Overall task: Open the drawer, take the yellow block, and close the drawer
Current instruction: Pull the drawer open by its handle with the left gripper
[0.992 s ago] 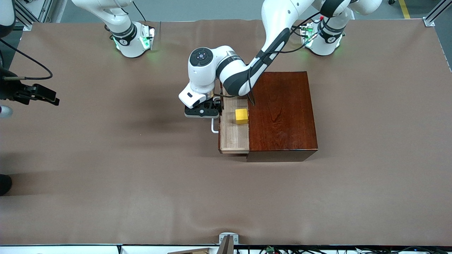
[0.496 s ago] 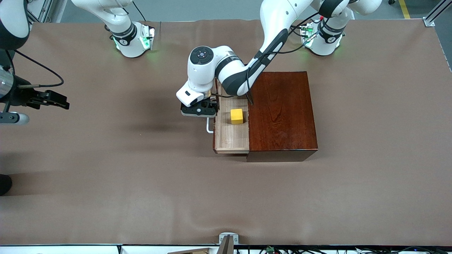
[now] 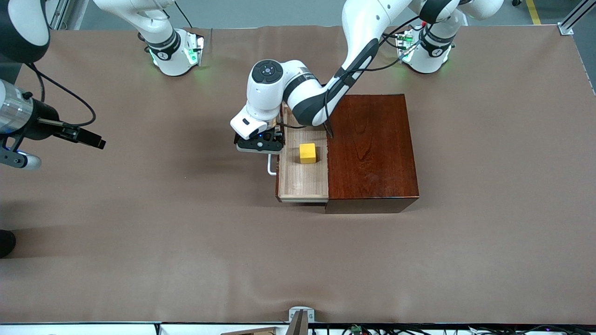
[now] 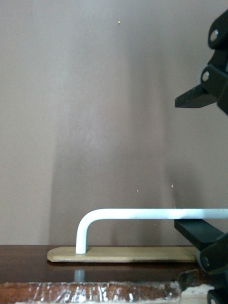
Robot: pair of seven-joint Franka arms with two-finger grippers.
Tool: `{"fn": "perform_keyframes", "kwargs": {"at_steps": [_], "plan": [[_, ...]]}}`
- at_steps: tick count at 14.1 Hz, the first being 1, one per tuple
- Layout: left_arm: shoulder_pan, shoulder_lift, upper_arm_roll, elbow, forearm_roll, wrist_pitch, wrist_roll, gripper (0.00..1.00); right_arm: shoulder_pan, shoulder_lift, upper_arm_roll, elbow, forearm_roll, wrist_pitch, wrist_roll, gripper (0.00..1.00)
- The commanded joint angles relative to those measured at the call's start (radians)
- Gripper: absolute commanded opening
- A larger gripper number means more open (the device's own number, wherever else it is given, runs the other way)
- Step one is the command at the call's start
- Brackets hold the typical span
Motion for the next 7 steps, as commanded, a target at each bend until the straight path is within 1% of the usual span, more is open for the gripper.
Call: {"fn": "perform_keyframes", "kwargs": {"at_steps": [1, 4, 7], "plan": [[-0.035, 0.05, -0.014, 0.041, -0.06, 0.138, -0.018, 1.0, 0.015, 0.011, -0.004, 0.013, 0.012, -0.012, 0.116, 1.0], [-0.041, 0.054, -0.012, 0.04, -0.062, 0.154, -0.025, 1.0, 0.048, 0.013, -0.004, 0.012, 0.009, -0.015, 0.231, 1.0], [-0.043, 0.056, -0.014, 0.04, -0.063, 0.154, -0.028, 1.0, 0.084, 0.024, -0.002, 0.013, 0.015, -0.014, 0.458, 1.0]]}}
